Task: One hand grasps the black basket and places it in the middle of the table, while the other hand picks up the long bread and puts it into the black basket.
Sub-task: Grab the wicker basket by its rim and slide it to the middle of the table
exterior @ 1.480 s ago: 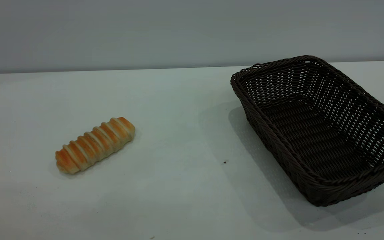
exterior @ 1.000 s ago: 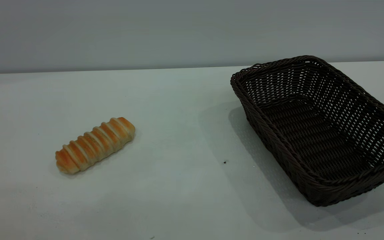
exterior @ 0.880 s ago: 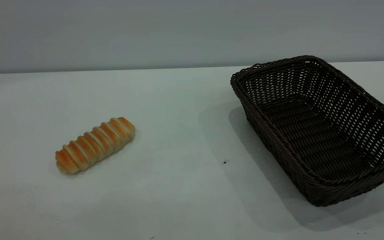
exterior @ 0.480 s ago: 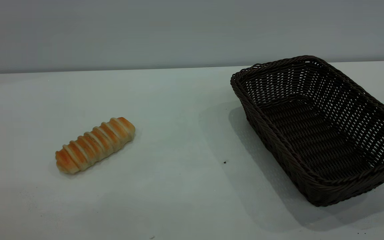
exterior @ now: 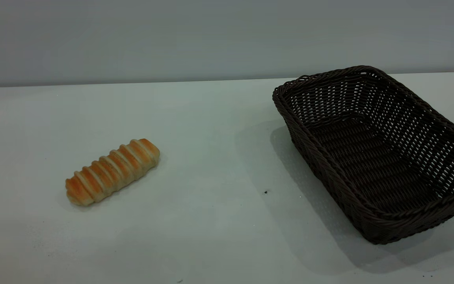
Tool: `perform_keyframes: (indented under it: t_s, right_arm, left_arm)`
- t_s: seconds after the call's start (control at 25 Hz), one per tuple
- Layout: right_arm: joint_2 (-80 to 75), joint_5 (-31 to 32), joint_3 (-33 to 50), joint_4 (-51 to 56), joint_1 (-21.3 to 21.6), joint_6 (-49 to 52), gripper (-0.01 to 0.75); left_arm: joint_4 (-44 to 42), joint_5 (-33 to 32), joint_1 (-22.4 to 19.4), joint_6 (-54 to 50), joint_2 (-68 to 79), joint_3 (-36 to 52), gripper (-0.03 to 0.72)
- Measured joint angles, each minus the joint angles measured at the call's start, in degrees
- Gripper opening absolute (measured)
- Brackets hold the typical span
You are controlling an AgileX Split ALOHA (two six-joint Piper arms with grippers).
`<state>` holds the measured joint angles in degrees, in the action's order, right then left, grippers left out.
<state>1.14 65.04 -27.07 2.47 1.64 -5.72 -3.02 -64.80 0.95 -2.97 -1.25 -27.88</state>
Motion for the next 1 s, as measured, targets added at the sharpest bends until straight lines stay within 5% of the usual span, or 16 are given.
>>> perform_keyframes:
  t_s: [0.84, 1.0]
  right_arm:
    - [0.00, 0.00, 0.00, 1.72, 0.00, 0.00, 0.457]
    - [-0.62, -0.05, -0.32, 2.24, 0.00, -0.19, 0.457]
  left_arm:
    - [-0.32, 0.16, 0.00, 0.44, 0.00, 0.00, 0.366]
    - [-0.70, 5.28, 0.00, 0.51, 0.00, -1.26, 0.366]
